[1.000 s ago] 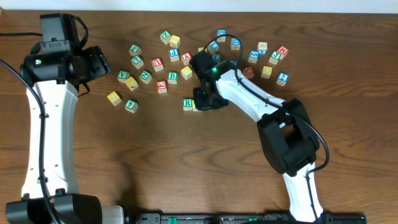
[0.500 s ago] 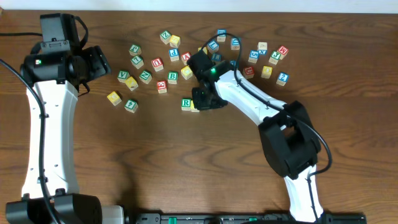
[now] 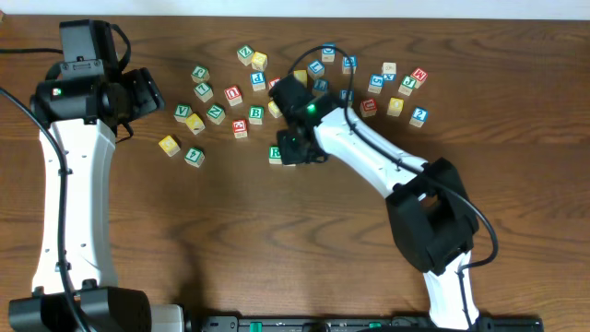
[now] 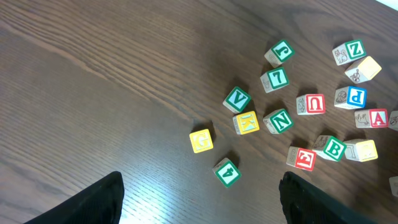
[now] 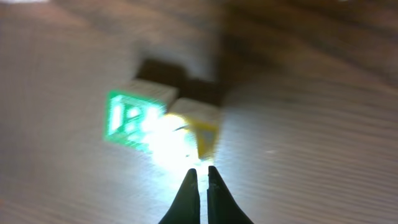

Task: Spell out ROBOT
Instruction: 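Raise the right gripper away and reach the left gripper forward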

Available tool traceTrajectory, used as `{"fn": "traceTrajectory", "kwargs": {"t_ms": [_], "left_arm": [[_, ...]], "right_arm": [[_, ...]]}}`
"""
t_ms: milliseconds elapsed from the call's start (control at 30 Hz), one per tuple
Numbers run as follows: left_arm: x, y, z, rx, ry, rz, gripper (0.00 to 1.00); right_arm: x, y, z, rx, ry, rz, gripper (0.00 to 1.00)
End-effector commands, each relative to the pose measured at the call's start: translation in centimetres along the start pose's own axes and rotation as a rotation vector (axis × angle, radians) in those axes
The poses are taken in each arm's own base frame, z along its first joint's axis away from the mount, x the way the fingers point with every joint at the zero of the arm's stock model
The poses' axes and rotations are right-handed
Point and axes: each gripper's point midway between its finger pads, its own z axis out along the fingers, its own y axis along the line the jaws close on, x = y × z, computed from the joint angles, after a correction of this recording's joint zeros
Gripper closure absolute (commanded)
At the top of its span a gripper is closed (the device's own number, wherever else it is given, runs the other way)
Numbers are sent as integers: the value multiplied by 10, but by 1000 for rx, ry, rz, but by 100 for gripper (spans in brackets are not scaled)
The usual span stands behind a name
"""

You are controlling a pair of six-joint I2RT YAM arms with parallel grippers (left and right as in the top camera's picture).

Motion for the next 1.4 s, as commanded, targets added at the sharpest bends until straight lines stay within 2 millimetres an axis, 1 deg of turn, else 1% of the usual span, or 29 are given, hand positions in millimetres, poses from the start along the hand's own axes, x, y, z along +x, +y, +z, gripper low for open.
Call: {"fn": "traceTrajectory", "kwargs": {"t_ms": [0,133,367,567,1067,1367], "left_arm": [[3,2,5,-14,13,-5,21],[3,2,5,-14,13,-5,21],[3,2,5,-14,13,-5,21],[3,2,5,-14,13,-5,21],[3,2,5,-14,13,-5,21],[3,2,5,-14,13,-5,21]], "right_arm": [[7,19,-5,-16,-12,-60,99],[12,24,-1,-12,-7,-75,99],[13,21,3,7,-11,-77,99],[18,16,13,12,-7,-76,99],[11,7,15,53,-41,-62,99],[10,6,17,59,-52,-62,99]]}}
